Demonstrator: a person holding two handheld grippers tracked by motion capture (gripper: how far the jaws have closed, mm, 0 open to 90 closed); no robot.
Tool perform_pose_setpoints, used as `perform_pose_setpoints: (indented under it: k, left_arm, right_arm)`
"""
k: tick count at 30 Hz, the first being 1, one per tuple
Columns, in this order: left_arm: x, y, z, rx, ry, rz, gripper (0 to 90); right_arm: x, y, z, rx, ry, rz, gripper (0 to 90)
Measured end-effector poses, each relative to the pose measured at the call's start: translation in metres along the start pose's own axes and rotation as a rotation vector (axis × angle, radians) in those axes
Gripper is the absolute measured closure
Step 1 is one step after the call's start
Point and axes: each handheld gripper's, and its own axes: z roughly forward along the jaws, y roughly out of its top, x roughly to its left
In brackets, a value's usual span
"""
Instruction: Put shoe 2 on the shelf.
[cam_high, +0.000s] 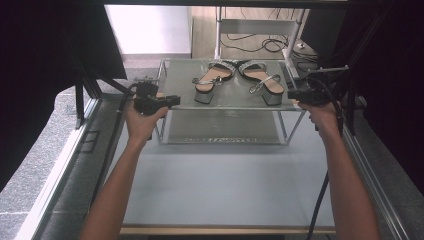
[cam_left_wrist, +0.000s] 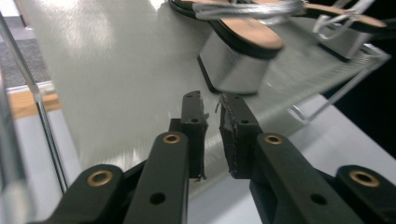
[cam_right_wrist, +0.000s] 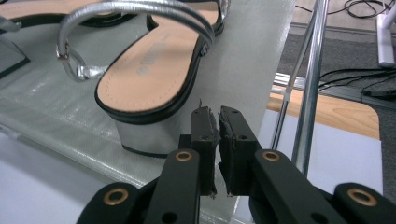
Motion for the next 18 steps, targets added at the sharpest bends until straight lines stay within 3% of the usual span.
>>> perform_pose_setpoints:
  k: [7, 9, 14, 16, 18]
  left_arm:
    - [0.003, 0.025, 0.04, 0.051, 0.047, -0.011, 81.2]
    - [0.004, 0.027, 0.049, 0.065, 0.045, -0.023, 80.9]
    - [0.002, 0.029, 0.064, 0.093, 0.016, -0.006, 79.2]
    - [0.001, 0.029, 0.068, 0.092, 0.031, -0.004, 79.5]
    - [0.004, 0.03, 0.07, 0.092, 0.02, -0.011, 79.8]
  right_arm:
    - [-0.001, -0.004, 0.008, -0.007, -0.011, 0.01, 83.6]
    - [0.003, -0.005, 0.014, 0.001, -0.016, -0.007, 82.8]
    - [0.008, -0.006, 0.018, 0.001, -0.016, -0.031, 84.2]
    - [0.008, -0.006, 0.018, 0.002, -0.009, -0.019, 84.3]
    - [0.008, -0.007, 0.018, 0.002, -0.008, -0.018, 84.4]
